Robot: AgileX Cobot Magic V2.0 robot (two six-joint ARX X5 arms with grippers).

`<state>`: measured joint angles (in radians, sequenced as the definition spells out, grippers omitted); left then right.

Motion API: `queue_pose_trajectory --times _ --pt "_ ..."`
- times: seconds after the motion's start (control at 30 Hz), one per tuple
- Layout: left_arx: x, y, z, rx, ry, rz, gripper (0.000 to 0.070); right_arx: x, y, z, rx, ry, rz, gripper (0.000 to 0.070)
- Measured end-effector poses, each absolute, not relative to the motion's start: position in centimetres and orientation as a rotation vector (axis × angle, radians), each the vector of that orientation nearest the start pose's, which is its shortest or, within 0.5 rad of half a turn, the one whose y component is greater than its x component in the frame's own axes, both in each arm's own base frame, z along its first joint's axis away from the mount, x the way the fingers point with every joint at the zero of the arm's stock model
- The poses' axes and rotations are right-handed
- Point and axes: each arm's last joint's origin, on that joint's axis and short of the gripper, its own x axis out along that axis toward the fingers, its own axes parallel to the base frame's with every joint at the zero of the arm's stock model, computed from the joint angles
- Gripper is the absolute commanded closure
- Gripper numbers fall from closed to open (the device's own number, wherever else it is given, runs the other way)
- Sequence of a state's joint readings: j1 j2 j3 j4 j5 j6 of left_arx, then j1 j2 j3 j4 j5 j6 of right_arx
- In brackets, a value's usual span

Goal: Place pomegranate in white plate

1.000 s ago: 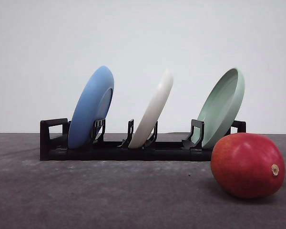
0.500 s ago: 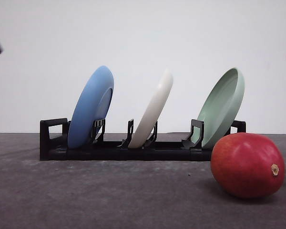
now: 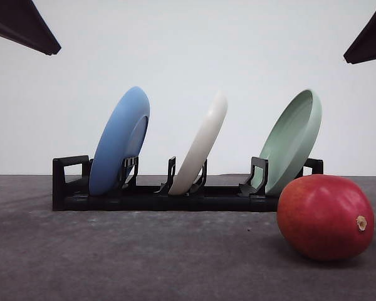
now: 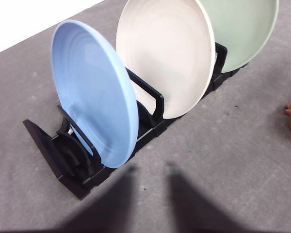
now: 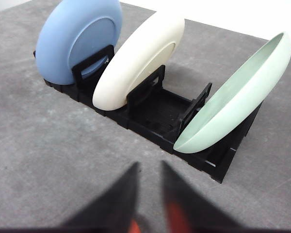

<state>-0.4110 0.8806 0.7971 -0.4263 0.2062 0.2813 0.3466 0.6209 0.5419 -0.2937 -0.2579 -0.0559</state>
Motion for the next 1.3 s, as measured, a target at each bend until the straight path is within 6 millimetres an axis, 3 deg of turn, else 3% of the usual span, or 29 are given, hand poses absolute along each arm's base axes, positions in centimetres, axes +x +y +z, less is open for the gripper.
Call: queue_pose_trajectory --times 0.27,0.47,0.67,0.97,1.3 --pt "16.4 -8.6 30.0 0.335 0.417 -0.713 0.0326 13.3 5.6 26.4 -0.070 0.345 0.608 0.0303" --pt "16.6 -10.3 30.2 0.343 0.347 -0.777 0.0326 13.4 5.6 26.6 -0.069 0.324 0.608 0.0303" --pt "17.9 -12.9 29.7 0.347 0.282 -0.845 0.0326 13.4 5.6 26.9 -0.067 0.293 0.608 0.0303" --pt "21.0 -17.8 27.2 0.292 0.209 -0.837 0.0326 13.5 5.6 26.9 -0.067 0.287 0.608 0.0303" --pt "24.0 -22.5 24.7 0.301 0.264 -0.786 0.0327 13.5 5.6 26.9 -0.067 0.287 0.608 0.0303"
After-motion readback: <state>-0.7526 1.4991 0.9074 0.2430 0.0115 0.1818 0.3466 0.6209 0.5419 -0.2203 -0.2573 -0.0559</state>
